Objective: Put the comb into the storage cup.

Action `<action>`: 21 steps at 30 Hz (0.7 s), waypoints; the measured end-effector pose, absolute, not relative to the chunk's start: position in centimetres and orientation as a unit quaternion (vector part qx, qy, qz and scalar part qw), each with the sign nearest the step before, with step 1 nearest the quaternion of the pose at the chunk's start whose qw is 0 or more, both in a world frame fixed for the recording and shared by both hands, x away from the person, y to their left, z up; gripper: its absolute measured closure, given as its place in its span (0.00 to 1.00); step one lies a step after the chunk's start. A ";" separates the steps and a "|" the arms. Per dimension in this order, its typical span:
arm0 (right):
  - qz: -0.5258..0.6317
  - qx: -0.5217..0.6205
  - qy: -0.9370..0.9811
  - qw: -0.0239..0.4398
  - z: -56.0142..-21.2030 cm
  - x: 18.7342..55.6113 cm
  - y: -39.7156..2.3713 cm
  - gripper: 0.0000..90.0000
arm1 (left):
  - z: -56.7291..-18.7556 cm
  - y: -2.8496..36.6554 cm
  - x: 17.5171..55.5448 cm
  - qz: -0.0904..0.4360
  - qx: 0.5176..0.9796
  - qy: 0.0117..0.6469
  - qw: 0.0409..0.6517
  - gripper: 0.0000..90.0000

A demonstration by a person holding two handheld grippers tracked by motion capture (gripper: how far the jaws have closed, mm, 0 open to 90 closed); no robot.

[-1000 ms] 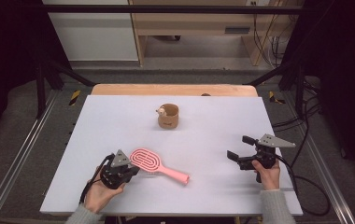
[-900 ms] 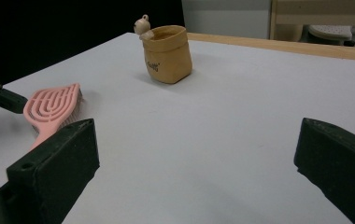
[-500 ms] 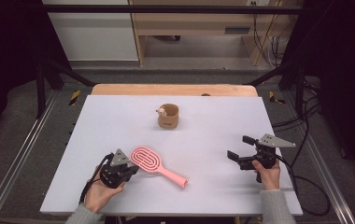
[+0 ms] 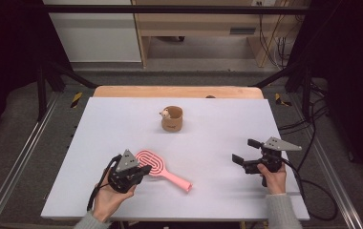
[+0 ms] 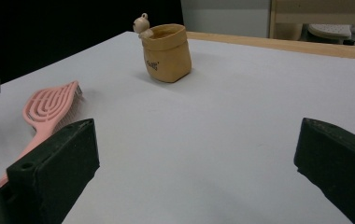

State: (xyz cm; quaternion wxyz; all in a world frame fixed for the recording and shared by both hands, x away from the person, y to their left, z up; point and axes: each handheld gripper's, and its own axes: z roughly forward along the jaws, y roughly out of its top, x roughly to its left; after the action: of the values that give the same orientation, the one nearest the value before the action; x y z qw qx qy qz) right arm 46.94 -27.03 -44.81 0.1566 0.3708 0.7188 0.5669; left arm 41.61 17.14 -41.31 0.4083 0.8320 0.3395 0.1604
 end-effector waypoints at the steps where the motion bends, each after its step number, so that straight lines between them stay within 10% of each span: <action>1: 0.567 0.370 0.719 0.157 -44.8 47.0 -27.0 0.01 | -41.3 16.9 41.7 0.160 0.832 0.339 0.409 1.00; 21: 0.565 0.370 0.721 0.157 -44.9 47.0 -27.0 0.01 | -42.9 10.7 44.6 0.126 0.845 0.327 0.404 1.00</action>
State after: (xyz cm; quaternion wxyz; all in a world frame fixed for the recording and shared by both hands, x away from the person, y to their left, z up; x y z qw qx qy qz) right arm 46.97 -27.03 -44.86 0.1574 0.3701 0.7207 0.5646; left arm 44.57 10.68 -42.86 0.4040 0.8449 0.3272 0.1260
